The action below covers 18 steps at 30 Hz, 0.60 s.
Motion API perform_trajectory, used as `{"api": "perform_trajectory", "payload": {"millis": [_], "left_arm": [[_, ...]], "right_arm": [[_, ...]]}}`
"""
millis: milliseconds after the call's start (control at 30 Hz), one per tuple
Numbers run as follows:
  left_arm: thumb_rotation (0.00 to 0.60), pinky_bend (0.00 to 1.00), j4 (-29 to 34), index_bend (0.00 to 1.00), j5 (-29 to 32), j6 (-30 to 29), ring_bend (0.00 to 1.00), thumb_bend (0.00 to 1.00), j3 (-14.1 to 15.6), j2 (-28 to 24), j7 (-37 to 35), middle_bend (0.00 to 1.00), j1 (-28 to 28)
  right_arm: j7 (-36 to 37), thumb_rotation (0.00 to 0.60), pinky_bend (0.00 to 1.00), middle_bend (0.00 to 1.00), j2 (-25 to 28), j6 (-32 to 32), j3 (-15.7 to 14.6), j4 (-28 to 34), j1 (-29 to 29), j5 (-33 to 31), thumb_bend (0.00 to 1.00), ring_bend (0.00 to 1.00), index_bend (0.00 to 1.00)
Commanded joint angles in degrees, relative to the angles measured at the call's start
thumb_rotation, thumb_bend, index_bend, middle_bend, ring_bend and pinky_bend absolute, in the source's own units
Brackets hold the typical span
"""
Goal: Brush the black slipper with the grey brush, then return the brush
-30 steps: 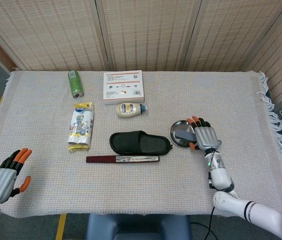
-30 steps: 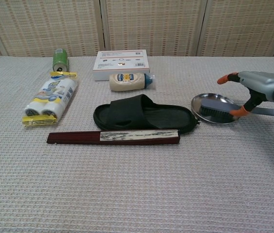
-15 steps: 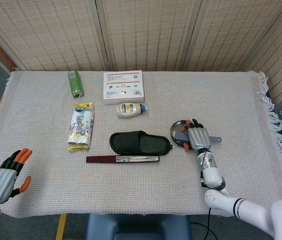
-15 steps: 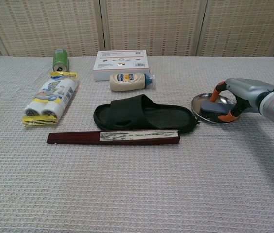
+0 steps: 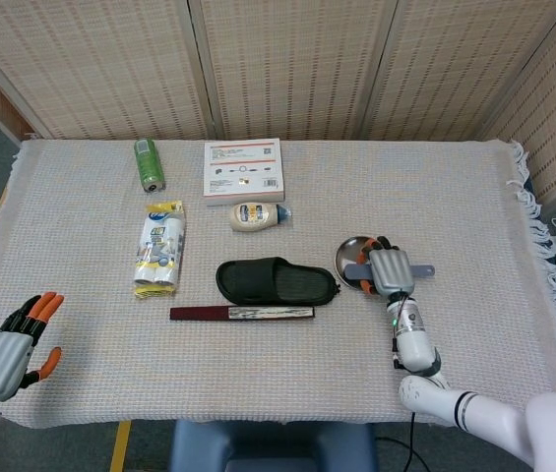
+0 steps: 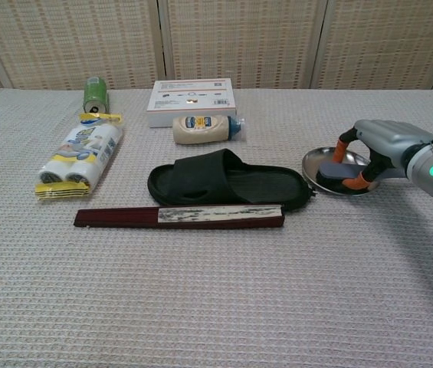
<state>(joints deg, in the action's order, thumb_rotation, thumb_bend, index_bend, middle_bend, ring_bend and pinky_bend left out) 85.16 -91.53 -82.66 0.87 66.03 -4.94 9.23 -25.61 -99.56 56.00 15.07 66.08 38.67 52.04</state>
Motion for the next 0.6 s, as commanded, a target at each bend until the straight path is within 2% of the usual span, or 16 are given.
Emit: {"api": "perform_trajectory", "payload": {"millis": [33,100,167,333,600], "left_arm": [[0.6,0.17,0.0,0.0,-0.02,-0.04,0.0,0.46,0.01,-0.01,-0.02,0.0,-0.02],[0.6,0.17,-0.02,0.0,0.02,-0.03,0.0,0.46,-0.01,-0.03,-0.07,0.0,-0.01],[0.6,0.17,-0.01,0.0,-0.03,-0.05,0.0,0.46,0.01,-0.04,-0.05,0.0,-0.01],[0.6,0.17,0.06,0.0,-0.11,-0.15,0.0,0.46,0.06,-0.08,-0.08,0.0,-0.05],[0.6,0.17,0.09,0.0,-0.11,-0.06,0.0,0.46,0.1,-0.09,-0.17,0.0,-0.02]], "right_arm": [[0.45,0.6,0.46,0.35,-0.44,0.74,-0.29,-0.6,0.0,1.09,0.2,0.23,0.6],[0.6,0.6,0.54,0.43,-0.73,1.06,-0.57,-1.1,0.01,1.81,0.2,0.34,0.7],[0.64,0.6,0.6,0.47,-1.05,1.45,-0.78,-1.65,0.02,2.41,0.2,0.4,0.76],[1.04,0.6,0.71,0.53,-1.81,2.7,-0.87,-2.77,-0.03,3.89,0.22,0.46,0.84],[1.72,0.6,0.78,0.6,-0.04,3.98,-0.34,-0.17,0.79,7.45,0.27,0.52,0.92]]}}
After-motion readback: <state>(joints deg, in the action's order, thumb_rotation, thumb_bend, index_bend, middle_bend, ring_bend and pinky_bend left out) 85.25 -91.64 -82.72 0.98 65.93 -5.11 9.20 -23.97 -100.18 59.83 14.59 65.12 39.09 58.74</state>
